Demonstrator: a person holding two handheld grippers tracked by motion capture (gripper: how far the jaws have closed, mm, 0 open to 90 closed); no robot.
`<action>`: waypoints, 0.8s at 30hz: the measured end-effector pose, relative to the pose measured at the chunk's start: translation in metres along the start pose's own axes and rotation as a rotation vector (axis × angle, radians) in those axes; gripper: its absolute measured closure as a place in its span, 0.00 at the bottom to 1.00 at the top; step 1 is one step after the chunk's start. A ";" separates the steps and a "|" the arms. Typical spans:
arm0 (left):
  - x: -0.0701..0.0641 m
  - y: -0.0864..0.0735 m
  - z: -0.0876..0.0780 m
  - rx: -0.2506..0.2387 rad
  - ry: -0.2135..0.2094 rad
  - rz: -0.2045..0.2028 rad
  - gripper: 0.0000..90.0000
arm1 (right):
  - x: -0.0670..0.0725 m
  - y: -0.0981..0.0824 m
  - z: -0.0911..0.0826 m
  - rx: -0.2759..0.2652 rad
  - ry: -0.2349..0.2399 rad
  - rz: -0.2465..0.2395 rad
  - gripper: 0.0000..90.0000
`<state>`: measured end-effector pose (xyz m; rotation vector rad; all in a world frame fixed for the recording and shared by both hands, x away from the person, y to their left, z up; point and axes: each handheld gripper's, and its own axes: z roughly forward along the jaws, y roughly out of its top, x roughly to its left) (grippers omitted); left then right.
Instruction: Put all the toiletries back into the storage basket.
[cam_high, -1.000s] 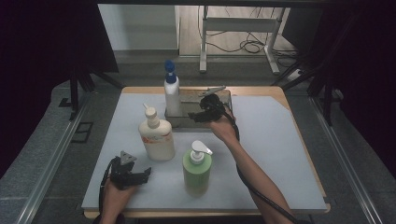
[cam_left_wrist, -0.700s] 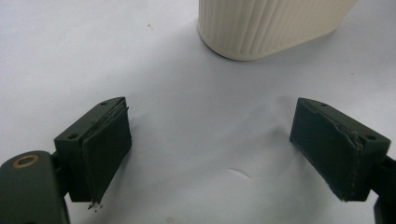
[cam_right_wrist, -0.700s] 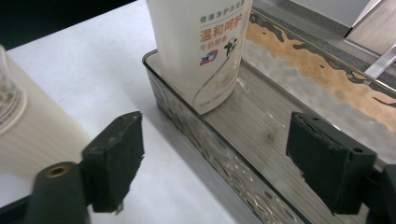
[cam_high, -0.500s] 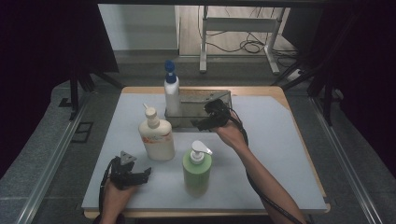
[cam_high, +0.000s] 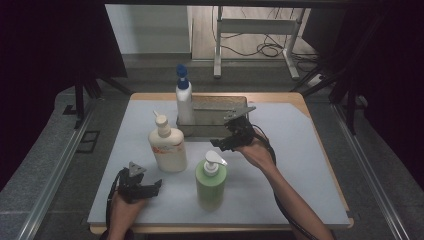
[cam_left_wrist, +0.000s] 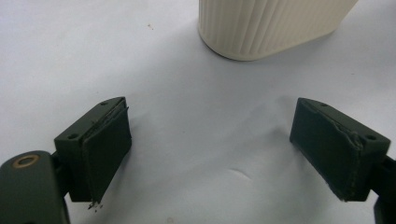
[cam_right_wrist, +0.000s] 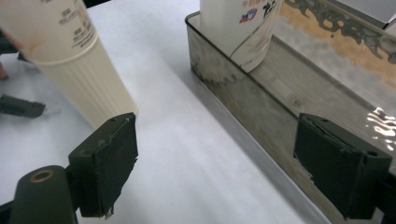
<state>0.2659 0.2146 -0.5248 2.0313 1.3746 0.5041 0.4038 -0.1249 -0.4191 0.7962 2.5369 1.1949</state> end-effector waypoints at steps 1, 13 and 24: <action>0.000 0.000 0.000 0.003 0.000 0.003 0.13 | 0.000 -0.002 -0.001 0.000 0.003 -0.003 0.15; 0.000 0.000 0.000 0.003 0.000 0.003 0.13 | 0.002 -0.030 -0.018 0.011 0.031 -0.003 0.12; 0.000 0.000 0.000 -0.002 0.001 -0.001 0.14 | 0.003 -0.055 -0.036 -0.013 0.028 0.021 0.11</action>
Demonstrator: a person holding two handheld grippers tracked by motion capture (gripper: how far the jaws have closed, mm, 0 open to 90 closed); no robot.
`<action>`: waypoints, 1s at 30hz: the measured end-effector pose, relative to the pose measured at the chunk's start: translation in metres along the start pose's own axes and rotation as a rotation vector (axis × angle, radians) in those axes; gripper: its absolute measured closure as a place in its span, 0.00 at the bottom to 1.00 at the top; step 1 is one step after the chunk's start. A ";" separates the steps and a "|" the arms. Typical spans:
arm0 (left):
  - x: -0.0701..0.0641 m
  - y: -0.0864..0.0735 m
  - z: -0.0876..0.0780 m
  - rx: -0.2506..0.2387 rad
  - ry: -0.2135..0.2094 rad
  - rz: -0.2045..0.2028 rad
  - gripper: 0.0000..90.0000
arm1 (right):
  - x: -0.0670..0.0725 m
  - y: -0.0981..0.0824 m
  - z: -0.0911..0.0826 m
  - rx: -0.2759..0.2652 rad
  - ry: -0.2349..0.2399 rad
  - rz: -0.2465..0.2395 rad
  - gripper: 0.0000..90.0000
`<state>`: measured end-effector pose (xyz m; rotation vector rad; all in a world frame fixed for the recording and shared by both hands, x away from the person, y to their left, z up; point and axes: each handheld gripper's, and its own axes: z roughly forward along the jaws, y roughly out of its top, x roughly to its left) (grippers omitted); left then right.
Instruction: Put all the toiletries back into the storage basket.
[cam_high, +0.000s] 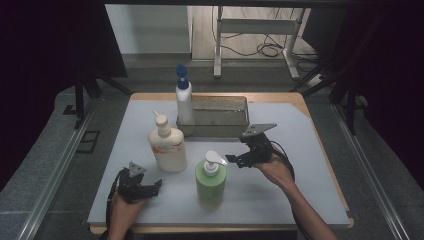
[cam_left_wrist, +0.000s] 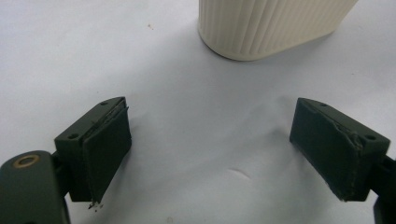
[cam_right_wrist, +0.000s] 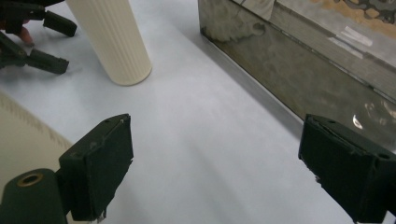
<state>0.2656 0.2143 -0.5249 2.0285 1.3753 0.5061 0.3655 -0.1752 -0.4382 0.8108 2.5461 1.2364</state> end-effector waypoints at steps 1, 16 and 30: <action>0.000 0.000 0.000 0.000 0.000 0.000 0.14 | 0.000 -0.002 -0.001 -0.001 0.001 0.000 0.11; 0.000 0.000 0.000 -0.001 0.003 0.000 0.14 | 0.016 -0.034 -0.017 0.015 0.052 -0.020 0.10; 0.000 0.000 0.000 -0.001 0.003 -0.001 0.14 | 0.038 -0.055 -0.019 0.033 0.122 -0.058 0.00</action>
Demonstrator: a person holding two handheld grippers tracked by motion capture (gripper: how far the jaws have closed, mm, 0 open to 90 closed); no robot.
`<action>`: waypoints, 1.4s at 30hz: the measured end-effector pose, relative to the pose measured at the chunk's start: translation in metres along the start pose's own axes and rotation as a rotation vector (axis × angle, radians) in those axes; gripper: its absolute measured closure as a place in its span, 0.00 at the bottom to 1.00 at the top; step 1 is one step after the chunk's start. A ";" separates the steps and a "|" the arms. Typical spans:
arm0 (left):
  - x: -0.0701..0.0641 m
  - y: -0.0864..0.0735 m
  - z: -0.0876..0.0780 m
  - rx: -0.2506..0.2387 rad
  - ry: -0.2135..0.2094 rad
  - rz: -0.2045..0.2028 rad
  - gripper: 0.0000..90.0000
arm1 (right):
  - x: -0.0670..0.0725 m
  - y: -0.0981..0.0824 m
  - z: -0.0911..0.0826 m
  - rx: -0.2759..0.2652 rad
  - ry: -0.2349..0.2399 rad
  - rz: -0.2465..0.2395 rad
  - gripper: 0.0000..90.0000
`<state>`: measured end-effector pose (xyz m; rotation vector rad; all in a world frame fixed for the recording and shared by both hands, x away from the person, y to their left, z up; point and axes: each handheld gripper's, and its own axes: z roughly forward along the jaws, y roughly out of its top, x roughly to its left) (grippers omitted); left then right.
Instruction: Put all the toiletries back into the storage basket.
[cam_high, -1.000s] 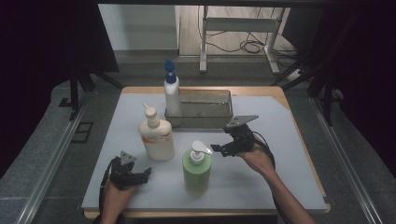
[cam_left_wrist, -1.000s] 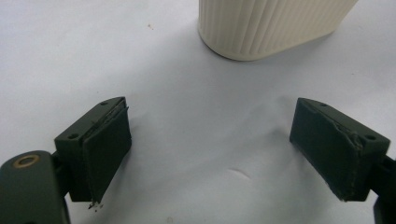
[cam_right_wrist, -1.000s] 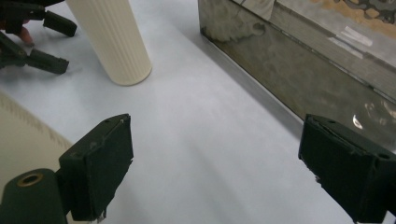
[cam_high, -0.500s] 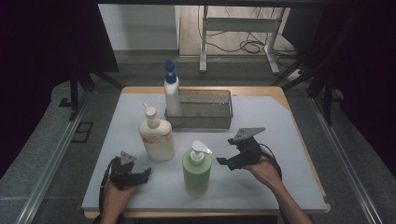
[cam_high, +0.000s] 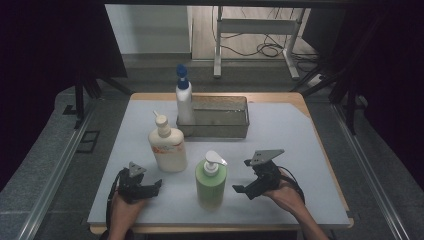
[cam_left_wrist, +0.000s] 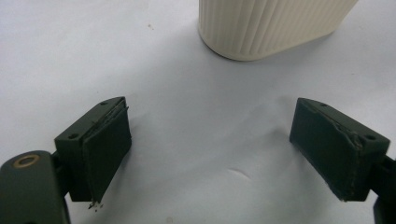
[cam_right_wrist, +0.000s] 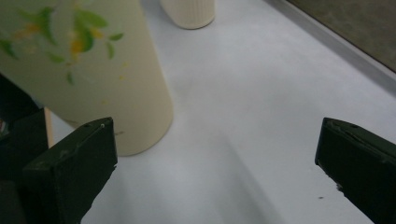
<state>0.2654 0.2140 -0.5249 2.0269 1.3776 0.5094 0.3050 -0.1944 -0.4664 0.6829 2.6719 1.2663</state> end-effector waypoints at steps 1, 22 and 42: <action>0.000 0.000 0.000 0.000 0.000 0.000 0.14 | 0.002 0.000 0.000 0.005 0.003 -0.004 0.00; 0.000 0.000 0.000 0.000 0.000 0.000 0.14 | 0.045 0.018 0.006 -0.013 0.073 -0.052 0.00; 0.000 0.000 0.000 0.000 0.000 0.000 0.14 | 0.066 0.045 0.022 -0.055 0.089 -0.109 0.01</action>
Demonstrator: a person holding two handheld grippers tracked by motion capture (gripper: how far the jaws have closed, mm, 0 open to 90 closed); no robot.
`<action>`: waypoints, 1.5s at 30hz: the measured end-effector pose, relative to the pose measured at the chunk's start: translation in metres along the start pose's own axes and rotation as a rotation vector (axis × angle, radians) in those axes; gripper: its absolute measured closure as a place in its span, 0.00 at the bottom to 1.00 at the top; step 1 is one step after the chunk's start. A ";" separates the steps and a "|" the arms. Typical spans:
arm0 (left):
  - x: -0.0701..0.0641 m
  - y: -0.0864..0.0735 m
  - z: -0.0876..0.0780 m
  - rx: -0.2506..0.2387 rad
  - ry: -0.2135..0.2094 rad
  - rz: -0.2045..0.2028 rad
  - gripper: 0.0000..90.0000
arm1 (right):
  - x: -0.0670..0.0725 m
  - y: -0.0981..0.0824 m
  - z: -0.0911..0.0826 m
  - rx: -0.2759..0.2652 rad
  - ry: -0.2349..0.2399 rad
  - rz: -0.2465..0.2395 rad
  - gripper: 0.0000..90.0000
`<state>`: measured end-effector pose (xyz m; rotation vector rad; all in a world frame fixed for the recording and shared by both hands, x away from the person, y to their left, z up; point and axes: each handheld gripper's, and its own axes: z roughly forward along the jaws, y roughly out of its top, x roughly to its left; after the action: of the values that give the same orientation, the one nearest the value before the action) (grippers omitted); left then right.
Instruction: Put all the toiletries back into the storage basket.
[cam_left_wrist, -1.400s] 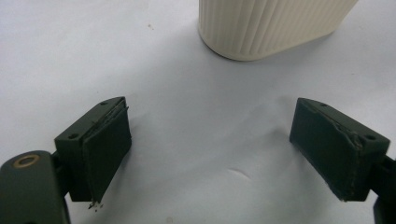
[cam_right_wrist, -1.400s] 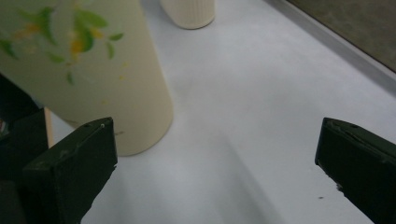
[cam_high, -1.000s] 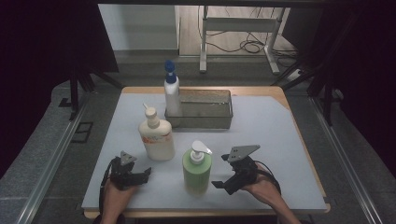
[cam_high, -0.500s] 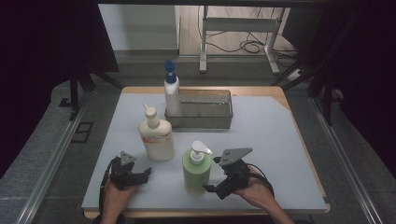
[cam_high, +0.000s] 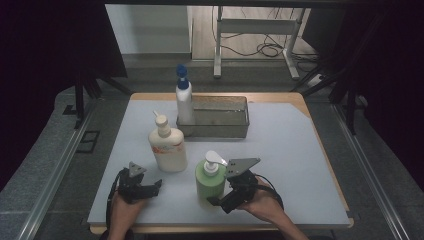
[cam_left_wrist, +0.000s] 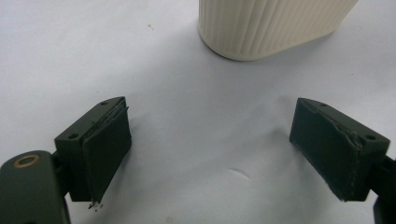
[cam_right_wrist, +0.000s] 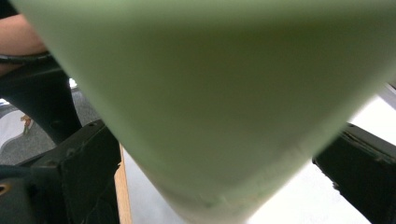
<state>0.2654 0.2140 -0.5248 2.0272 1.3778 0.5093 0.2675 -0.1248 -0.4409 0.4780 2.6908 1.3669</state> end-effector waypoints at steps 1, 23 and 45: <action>0.000 0.000 0.000 0.000 0.000 0.000 0.14 | 0.001 0.001 0.001 -0.003 0.001 -0.003 0.02; 0.000 0.000 0.000 0.001 -0.001 0.001 0.14 | 0.005 0.011 0.008 -0.034 -0.035 -0.021 0.13; 0.001 0.000 0.000 0.003 -0.002 0.003 0.14 | -0.008 0.022 -0.007 -0.060 -0.134 0.022 0.13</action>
<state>0.2657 0.2145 -0.5246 2.0314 1.3751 0.5064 0.2792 -0.1201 -0.4195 0.5741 2.5377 1.3647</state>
